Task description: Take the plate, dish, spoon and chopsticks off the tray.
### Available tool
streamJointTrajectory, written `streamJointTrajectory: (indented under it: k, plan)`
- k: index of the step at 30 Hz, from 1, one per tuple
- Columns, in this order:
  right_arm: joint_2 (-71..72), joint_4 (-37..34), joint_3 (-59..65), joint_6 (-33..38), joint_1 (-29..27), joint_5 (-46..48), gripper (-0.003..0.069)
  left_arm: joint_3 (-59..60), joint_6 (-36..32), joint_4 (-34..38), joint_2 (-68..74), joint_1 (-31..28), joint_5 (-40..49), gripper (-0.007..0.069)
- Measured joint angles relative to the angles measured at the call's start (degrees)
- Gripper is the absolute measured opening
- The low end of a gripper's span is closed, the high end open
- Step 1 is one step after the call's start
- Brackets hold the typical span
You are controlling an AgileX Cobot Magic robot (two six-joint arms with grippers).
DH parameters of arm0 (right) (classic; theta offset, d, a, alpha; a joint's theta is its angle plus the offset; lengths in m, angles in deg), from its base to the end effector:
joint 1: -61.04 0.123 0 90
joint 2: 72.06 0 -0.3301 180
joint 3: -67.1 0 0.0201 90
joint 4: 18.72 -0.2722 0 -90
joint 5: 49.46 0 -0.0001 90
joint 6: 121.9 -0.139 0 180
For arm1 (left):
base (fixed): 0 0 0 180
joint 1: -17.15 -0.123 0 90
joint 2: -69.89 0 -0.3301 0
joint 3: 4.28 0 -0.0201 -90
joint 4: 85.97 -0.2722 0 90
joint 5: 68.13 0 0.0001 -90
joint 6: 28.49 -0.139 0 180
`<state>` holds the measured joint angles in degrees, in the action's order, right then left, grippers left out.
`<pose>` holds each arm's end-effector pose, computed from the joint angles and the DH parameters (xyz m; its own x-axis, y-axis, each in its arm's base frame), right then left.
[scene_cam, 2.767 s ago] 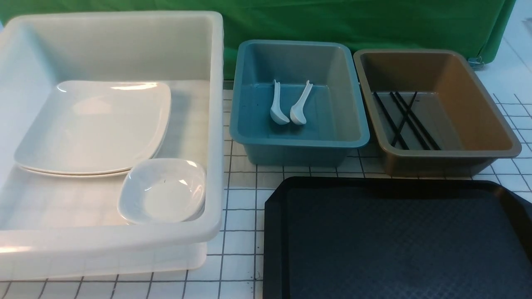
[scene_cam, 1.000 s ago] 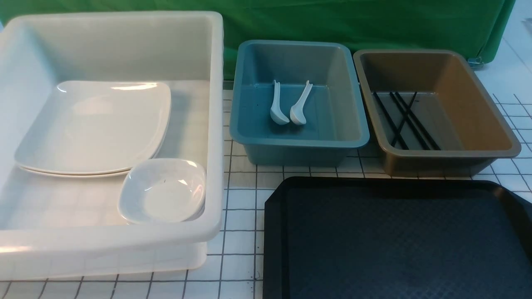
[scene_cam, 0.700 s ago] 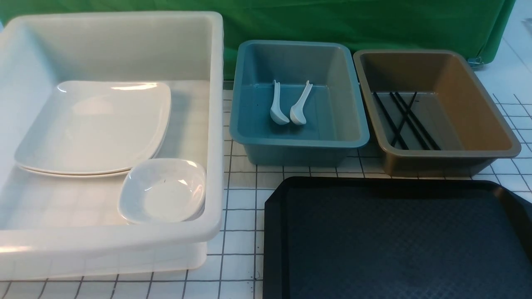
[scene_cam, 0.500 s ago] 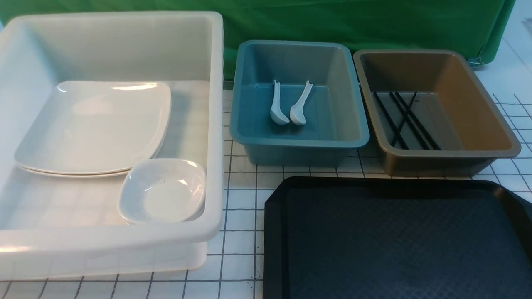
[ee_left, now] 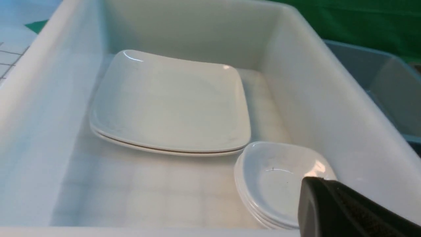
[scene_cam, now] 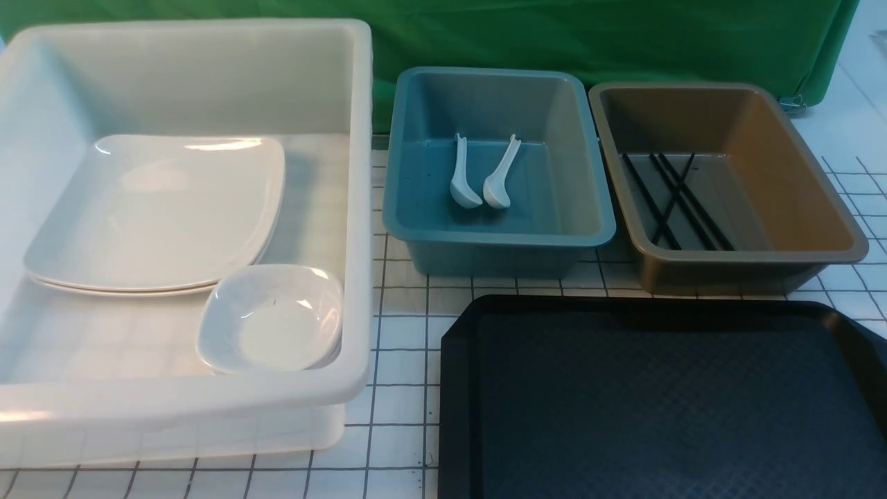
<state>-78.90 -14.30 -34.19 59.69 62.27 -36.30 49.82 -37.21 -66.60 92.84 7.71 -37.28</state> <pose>0.0795 -0.0007 0.1824 -0.1495 -0.1059 -0.9831 -0.0196 0.9944 -0.1042 0.0908 -0.0089 0.2934 -0.2765 -0.1863 -0.9428 -0.0400 0.9824 -0.1824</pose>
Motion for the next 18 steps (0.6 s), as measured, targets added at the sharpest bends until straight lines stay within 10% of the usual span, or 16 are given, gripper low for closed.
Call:
streamJointTrajectory:
  k: [18]
  plan:
    - [0.0, 0.0, 0.0, 0.0, 0.0, -0.1, 0.0239, 22.4, 5.0, -11.3, -15.6, 9.0, -18.6, -0.0001]
